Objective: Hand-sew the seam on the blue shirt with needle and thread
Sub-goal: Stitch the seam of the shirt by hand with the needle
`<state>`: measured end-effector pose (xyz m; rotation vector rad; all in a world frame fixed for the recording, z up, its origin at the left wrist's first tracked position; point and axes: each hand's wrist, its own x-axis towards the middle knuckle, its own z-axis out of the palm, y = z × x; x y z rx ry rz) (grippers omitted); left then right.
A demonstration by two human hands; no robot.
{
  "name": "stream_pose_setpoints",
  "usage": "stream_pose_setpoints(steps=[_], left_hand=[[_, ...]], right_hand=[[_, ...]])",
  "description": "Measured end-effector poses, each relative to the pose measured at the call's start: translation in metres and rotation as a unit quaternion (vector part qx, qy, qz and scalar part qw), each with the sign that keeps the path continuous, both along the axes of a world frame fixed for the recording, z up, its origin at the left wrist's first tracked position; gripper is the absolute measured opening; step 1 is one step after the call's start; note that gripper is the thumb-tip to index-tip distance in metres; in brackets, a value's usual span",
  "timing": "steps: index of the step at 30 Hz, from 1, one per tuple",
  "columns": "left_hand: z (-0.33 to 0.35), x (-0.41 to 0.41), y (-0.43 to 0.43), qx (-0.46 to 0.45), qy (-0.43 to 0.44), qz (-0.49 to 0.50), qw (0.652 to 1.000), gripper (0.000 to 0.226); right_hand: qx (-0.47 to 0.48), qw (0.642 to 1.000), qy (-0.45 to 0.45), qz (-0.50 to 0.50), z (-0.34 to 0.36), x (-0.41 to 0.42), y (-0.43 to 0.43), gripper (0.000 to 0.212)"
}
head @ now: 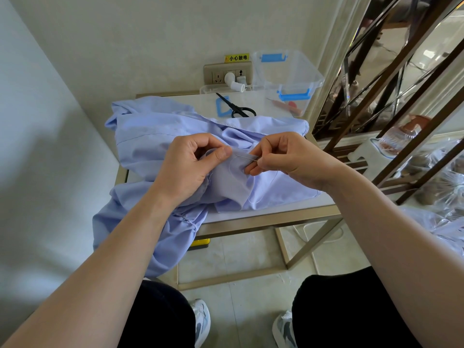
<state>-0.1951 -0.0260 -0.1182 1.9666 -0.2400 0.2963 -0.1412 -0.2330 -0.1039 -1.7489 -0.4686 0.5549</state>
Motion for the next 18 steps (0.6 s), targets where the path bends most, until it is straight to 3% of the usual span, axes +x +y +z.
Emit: stream_pose_setpoints(steps=[12,18], left_hand=[[-0.0005,0.0,-0.0003,0.01,0.001,0.002,1.0,0.012],[0.0,0.0019,-0.0004,-0.015,0.044,0.021,0.999,0.015]], right_hand=[[-0.006,1.0,-0.017,-0.007,-0.0007,-0.0002,0.0008,0.024],[0.056,0.998,0.002,-0.008,-0.0031,0.001,0.0005,0.019]])
